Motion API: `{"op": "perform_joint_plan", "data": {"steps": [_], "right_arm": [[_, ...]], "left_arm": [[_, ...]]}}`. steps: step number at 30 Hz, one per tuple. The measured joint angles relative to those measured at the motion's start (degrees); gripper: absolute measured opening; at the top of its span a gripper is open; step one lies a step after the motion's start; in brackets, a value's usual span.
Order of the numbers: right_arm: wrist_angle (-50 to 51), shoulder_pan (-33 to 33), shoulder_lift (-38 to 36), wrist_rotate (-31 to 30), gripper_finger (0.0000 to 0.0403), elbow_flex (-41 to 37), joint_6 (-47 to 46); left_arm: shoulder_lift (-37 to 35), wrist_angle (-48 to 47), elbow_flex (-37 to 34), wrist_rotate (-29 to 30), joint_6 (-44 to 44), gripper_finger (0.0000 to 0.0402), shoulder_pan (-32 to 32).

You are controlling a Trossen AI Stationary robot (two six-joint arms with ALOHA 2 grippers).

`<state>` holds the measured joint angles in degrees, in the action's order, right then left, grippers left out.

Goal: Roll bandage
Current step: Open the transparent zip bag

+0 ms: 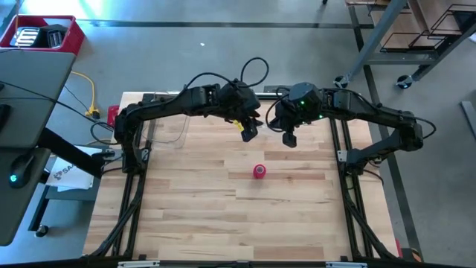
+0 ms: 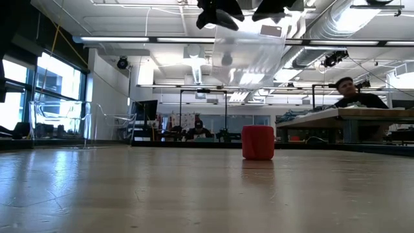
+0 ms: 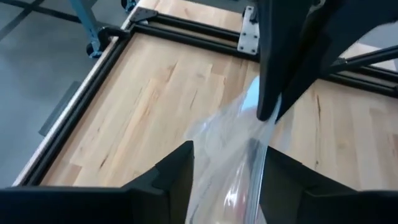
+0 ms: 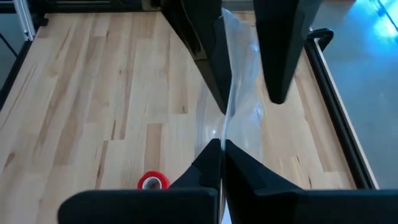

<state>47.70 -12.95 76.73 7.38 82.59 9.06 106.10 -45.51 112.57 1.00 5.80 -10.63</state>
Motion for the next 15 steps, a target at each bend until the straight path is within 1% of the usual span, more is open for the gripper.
{"op": "perform_joint_plan", "data": {"steps": [3, 6, 9, 12, 15], "right_arm": [[0.0, 0.0, 0.0, 0.0, 0.0, 0.0, 0.3], [0.0, 0.0, 0.0, 0.0, 0.0, 0.0, 0.4], [0.0, 0.0, 0.0, 0.1, 0.0, 0.0, 0.4], [0.0, 0.0, 0.0, 0.0, 0.0, 0.0, 0.4], [0.0, 0.0, 0.0, 0.0, 0.0, 0.0, 0.4]], "left_arm": [[0.0, 0.0, 0.0, -0.7, 0.1, 0.0122, 0.1], [-0.3, 1.0, 0.0, -0.7, 1.5, 0.0113, 0.5], [-0.6, 1.1, 0.0, -0.9, 3.5, 0.0118, 0.4], [-0.9, 1.3, 0.0, -0.9, 4.5, 0.0134, -0.5], [-0.9, 1.6, 0.0, -1.2, 0.6, 0.0143, -0.9]]}}
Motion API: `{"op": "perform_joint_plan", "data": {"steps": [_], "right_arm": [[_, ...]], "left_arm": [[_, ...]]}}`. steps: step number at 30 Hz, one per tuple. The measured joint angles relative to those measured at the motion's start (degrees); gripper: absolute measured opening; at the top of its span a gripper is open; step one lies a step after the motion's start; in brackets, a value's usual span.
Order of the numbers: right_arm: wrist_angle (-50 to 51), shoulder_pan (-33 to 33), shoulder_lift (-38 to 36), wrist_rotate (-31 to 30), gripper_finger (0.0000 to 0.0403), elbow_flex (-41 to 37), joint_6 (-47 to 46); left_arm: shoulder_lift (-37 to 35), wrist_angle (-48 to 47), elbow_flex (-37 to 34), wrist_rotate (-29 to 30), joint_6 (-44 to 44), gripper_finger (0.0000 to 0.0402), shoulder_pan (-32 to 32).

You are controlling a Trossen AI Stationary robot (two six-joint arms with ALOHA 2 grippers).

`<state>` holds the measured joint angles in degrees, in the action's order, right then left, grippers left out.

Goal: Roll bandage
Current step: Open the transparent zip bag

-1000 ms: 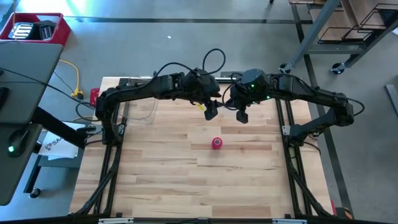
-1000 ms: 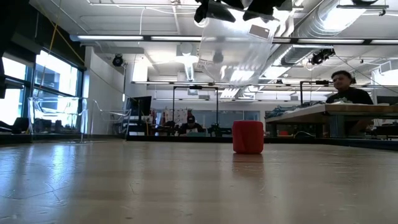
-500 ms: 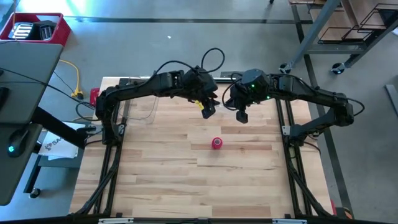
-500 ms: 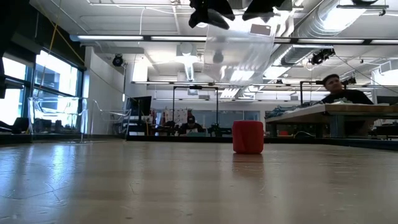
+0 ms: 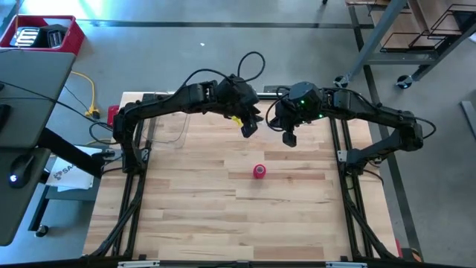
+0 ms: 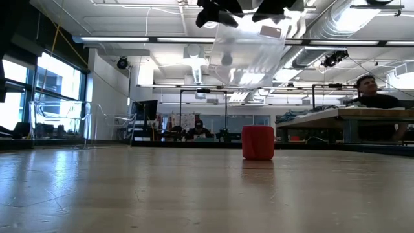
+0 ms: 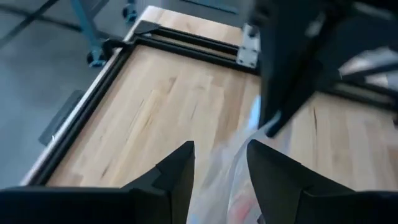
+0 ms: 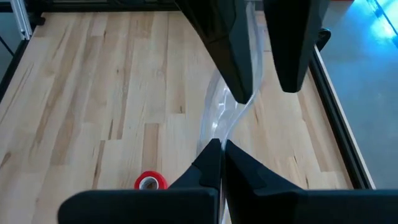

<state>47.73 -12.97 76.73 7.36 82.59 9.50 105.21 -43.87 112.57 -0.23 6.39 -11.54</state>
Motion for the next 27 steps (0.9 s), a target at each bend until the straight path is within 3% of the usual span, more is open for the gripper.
{"op": "perform_joint_plan", "data": {"steps": [4, 13, 18, 22, 27], "right_arm": [[0.0, 0.0, 0.0, 0.1, 0.0, 0.0, 0.0], [0.1, 0.0, 0.0, 0.0, 0.0, 0.0, -1.0], [0.1, 0.0, 0.0, 0.5, 0.0009, 0.0, -5.0], [0.5, -0.8, -0.1, 0.8, 0.0054, 0.0, -5.2], [1.0, -2.2, -1.1, -4.4, 0.0108, 1.0, -7.5]], "left_arm": [[0.0, -1.6, 0.0, -1.0, -4.5, 0.0123, -0.2], [1.0, -3.0, 0.0, -6.0, -5.1, 0.0007, 0.1], [1.1, -3.3, 0.0, -4.5, -2.8, 0.0001, 1.2], [1.1, -6.3, 0.0, -2.9, 3.2, 0.0001, 1.5], [1.4, -12.0, 0.0, 3.1, 10.2, 0.0001, 1.2]]}}
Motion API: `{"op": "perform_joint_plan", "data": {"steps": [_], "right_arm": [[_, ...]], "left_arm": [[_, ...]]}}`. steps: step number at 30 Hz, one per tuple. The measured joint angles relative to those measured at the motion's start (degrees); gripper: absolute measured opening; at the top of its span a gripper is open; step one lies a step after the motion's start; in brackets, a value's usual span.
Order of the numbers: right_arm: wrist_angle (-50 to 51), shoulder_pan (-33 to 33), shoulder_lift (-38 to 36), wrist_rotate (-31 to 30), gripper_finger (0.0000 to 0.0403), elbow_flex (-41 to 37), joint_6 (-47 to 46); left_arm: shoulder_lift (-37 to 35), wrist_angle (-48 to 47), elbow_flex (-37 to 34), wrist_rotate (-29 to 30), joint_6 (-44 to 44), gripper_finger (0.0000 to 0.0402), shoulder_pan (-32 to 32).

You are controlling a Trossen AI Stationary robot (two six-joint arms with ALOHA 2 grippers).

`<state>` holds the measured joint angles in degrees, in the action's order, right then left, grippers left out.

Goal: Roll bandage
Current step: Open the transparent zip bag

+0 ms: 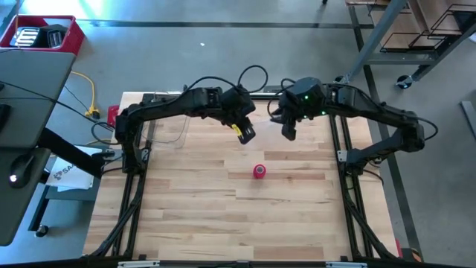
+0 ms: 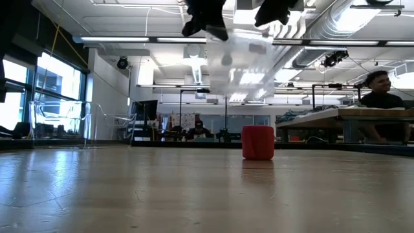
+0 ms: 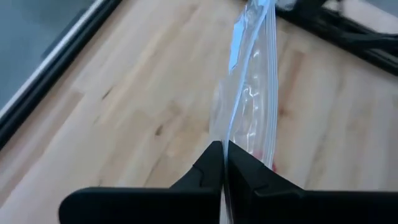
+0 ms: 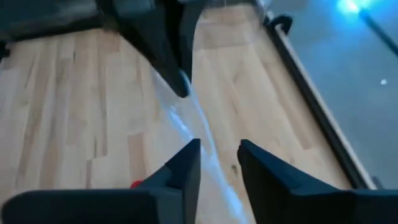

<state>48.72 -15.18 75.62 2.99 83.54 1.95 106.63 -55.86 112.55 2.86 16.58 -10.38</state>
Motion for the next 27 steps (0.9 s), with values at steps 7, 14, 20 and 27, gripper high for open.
{"op": "perform_joint_plan", "data": {"steps": [7, 14, 20, 27], "right_arm": [[-3.1, 3.3, 0.0, 6.7, 0.0122, -0.5, 9.9], [-3.5, 4.7, 1.2, 1.9, 0.0122, -2.7, 12.5], [-3.6, 4.7, 3.2, 1.6, 0.0122, -2.9, 14.5], [-1.7, 4.7, 7.8, 6.2, 0.0122, -2.9, 13.9]], "left_arm": [[0.0, 0.8, 0.0, 0.8, -0.5, 0.0, 0.1], [0.0, 3.4, 0.0, 0.0, -1.3, 0.0, 0.8], [0.0, 3.6, 0.0, -0.9, -3.6, 0.0, 0.7], [0.0, 3.6, 0.0, 1.8, -3.5, 0.0, 0.8]]}}
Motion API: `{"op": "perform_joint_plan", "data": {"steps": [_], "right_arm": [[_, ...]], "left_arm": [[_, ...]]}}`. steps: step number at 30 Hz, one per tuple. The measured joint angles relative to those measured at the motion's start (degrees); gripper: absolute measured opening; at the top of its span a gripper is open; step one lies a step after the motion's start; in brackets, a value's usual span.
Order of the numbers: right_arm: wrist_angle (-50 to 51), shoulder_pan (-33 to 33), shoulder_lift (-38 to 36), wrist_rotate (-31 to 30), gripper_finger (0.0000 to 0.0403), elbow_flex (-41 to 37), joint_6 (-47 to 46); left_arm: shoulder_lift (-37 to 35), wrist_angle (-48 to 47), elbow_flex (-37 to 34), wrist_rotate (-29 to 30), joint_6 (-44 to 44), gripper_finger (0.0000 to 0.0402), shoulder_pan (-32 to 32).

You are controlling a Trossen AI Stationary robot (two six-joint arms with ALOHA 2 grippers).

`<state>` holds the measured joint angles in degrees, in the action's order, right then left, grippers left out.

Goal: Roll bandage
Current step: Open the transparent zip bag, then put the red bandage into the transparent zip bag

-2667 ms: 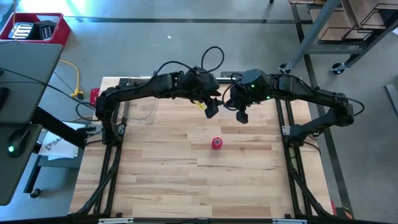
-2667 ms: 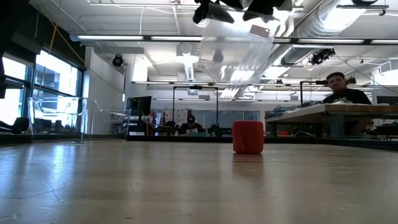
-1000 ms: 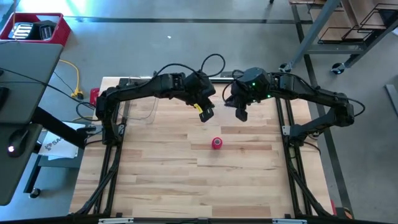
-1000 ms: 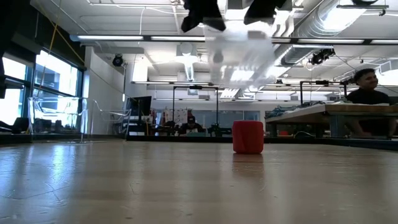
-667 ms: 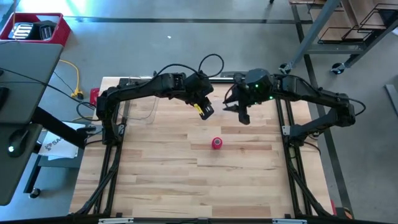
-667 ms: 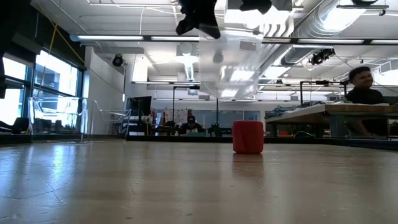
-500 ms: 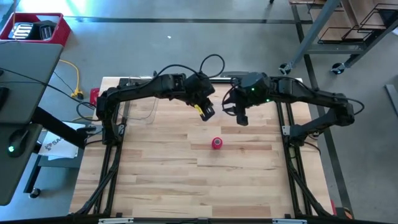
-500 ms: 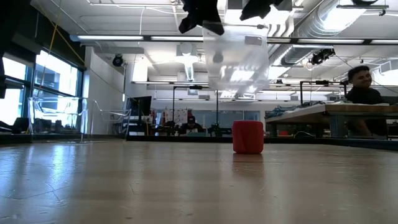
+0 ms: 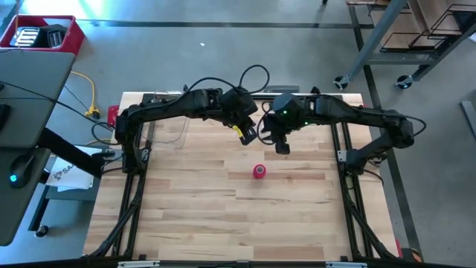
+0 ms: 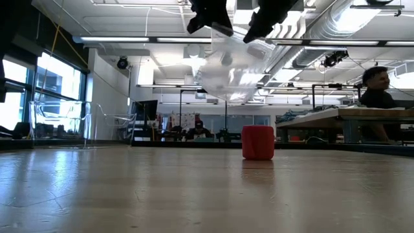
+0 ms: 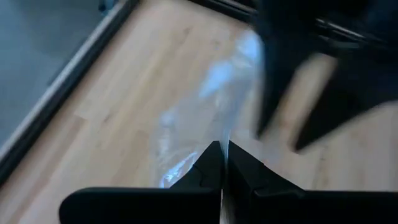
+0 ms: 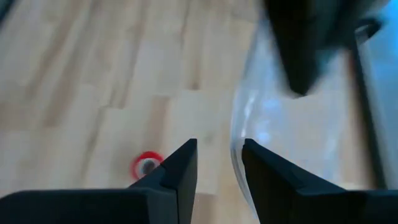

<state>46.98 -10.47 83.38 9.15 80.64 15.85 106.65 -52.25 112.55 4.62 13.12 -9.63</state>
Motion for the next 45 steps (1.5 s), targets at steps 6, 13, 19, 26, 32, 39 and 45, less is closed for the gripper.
{"op": "perform_joint_plan", "data": {"steps": [6, 13, 19, 26, 32, 39, 45], "right_arm": [[2.6, 1.0, 1.0, 8.7, 0.0122, 0.0, -3.6], [-0.5, 1.8, -1.8, 3.8, 0.0122, 0.0, -5.5], [-5.3, 1.9, -8.2, -2.0, 0.0122, 0.0, -8.9], [-5.6, 1.9, -15.0, -3.5, 0.0122, 0.0, -14.3], [-3.7, 1.9, -15.0, 1.1, 0.0131, 0.0, -15.9], [6.2, 1.9, -8.9, 1.9, 0.0198, 0.0, -20.9], [10.9, 3.2, -0.3, -0.8, 0.023, 0.0, -28.7]], "left_arm": [[0.0, -2.0, 0.0, 11.5, 0.3, 0.0, 0.1], [0.0, -2.6, 0.0, 12.8, -0.8, 0.0, -0.1], [0.0, -10.7, 0.0, 15.5, 0.7, 0.0, -0.1], [0.0, -25.2, -0.3, 18.3, 5.2, 0.0, -0.2], [-0.1, -36.0, -0.4, 26.8, 12.5, 0.0, 1.7], [-0.5, -36.1, -2.2, 31.2, 13.8, 0.0, 6.7], [-4.3, -26.1, -15.2, 28.8, 16.3, 0.0, 10.6]]}}
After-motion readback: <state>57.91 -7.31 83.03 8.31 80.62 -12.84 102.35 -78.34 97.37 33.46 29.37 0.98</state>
